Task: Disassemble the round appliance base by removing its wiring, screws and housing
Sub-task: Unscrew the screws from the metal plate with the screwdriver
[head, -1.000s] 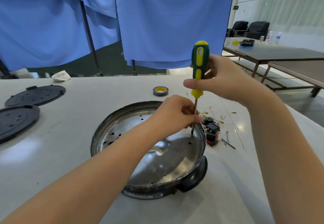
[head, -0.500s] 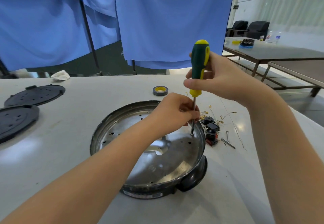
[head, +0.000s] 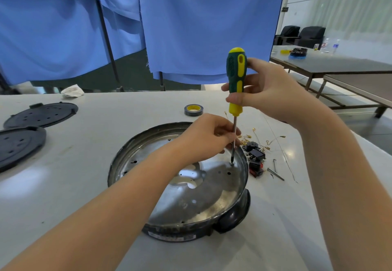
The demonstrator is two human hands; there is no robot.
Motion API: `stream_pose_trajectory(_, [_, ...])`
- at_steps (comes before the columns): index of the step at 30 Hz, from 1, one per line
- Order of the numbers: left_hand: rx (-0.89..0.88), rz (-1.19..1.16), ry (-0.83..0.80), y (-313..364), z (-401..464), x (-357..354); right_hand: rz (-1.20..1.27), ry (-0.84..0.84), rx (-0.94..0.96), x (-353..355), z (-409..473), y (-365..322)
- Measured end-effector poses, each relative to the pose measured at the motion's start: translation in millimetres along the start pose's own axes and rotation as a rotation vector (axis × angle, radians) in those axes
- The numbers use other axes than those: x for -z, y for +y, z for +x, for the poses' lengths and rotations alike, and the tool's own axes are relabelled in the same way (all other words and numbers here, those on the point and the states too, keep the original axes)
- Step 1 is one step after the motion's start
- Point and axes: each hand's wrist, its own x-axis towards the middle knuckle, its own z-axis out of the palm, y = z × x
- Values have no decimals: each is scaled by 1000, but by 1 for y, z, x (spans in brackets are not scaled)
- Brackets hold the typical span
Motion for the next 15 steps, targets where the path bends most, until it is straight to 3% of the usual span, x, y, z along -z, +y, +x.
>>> stream_pose_trajectory(9, [-33,-109,141,16,-10,16,106,114,43,3,0,-6])
stream_pose_trajectory(15, [27,-260,246,15,-29,39,-420,-316,-194,-5,-4,-1])
